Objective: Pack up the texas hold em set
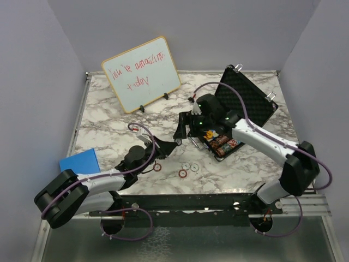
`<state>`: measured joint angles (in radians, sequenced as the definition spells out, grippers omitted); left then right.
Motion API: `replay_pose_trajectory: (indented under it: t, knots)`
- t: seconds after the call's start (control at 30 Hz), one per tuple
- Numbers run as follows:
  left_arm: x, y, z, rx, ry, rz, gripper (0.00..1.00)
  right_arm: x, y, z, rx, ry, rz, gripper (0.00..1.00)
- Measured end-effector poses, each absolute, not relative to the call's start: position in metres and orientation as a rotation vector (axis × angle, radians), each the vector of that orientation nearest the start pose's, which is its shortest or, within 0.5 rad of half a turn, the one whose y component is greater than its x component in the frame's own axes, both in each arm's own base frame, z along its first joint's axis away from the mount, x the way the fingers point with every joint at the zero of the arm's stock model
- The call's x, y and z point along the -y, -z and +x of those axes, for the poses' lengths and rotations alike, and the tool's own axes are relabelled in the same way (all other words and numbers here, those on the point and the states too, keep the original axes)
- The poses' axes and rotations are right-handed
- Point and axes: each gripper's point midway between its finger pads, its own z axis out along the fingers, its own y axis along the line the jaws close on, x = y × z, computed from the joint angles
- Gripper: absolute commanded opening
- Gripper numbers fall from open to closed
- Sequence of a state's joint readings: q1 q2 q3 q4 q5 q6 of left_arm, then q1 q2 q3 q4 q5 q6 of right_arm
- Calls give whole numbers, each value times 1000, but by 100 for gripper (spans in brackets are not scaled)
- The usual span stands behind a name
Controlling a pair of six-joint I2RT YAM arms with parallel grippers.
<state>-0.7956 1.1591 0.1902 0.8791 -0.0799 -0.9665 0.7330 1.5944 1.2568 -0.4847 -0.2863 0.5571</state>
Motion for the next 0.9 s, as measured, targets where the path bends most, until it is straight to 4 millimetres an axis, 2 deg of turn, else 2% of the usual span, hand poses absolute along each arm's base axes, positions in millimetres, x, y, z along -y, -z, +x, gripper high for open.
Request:
replay_pose_trajectory:
  t: [0.1,0.27,0.43,0.63,0.73,0.83,0.9]
  knots:
    - [270,-154,226,-1792,1276,-167,0,-312,-190,256,-2391,-955,-418,84]
    - [280,-181,208,-1742,1361,-8,0,-300,-239,251,-2163,-994,-547,84]
    - [289,-223,180,-1617,1474,219,0,-294,-251,221,-2042,-1060,-733,82]
    - [293,-248,143,-1514,1576,458,0,-292,-255,182,-1934,-1202,-931,58]
    - [294,-255,133,-1486,1603,525,0,-293,-265,161,-1859,-1300,-1020,43]
    - [296,-260,127,-1473,1622,572,0,-294,-271,148,-1806,-1365,-1087,33]
    - [296,-262,126,-1468,1625,587,0,-294,-272,142,-1785,-1400,-1123,22]
